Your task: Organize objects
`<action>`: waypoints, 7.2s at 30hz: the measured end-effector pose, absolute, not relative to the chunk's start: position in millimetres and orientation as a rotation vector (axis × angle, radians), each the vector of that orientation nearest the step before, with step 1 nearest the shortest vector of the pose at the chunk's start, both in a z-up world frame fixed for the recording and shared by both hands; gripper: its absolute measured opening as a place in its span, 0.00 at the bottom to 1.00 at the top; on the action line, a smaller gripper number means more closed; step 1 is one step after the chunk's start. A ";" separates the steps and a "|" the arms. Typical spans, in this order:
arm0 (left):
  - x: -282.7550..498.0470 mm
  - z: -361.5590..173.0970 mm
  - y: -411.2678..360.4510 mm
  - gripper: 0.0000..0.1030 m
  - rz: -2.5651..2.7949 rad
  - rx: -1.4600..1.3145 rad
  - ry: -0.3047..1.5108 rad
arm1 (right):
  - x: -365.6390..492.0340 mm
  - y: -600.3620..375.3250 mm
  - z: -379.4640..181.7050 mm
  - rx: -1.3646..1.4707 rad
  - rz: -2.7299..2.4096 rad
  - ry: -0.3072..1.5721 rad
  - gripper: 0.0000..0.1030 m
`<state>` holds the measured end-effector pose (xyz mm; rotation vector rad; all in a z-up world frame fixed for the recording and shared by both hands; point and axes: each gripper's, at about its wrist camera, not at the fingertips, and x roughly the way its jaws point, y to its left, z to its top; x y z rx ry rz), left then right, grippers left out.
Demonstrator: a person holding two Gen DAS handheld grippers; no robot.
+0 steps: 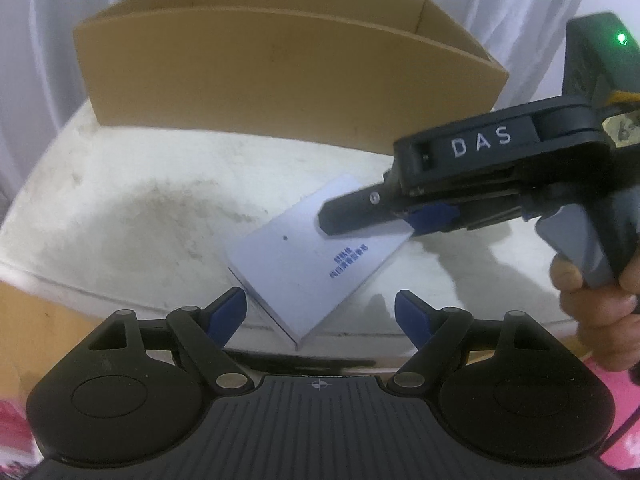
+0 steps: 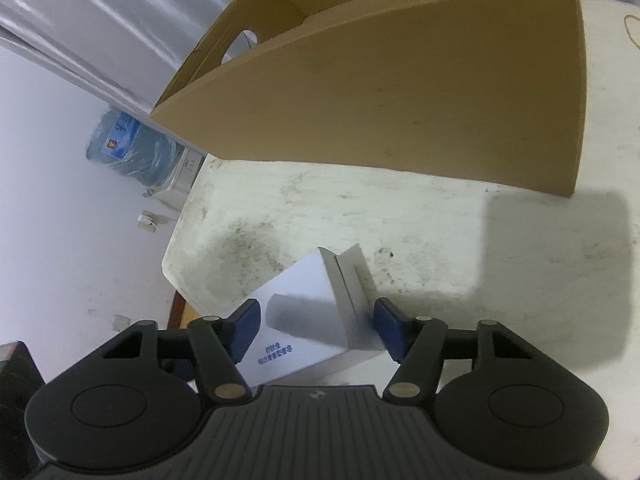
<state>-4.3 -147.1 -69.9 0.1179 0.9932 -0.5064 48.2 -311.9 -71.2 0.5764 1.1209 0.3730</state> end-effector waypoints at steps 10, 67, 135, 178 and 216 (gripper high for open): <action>8.1 -82.2 -152.3 0.78 -0.471 0.168 1.001 | 37.0 -301.6 -66.4 0.449 0.407 1.061 0.62; 250.8 -2.5 -156.2 0.72 -0.428 0.095 1.014 | 284.3 -313.0 -11.2 0.611 0.389 1.106 0.57; 13.1 107.0 -123.2 1.00 -0.152 0.127 0.526 | 31.8 -296.4 136.5 0.346 0.183 0.681 1.00; 62.5 68.5 -70.7 1.00 -0.090 -0.029 0.674 | 29.1 -257.6 126.9 0.045 -0.091 0.680 1.00; 153.4 17.6 -111.6 1.00 -0.345 0.039 0.884 | 89.7 -272.0 55.8 0.201 -0.129 0.897 1.00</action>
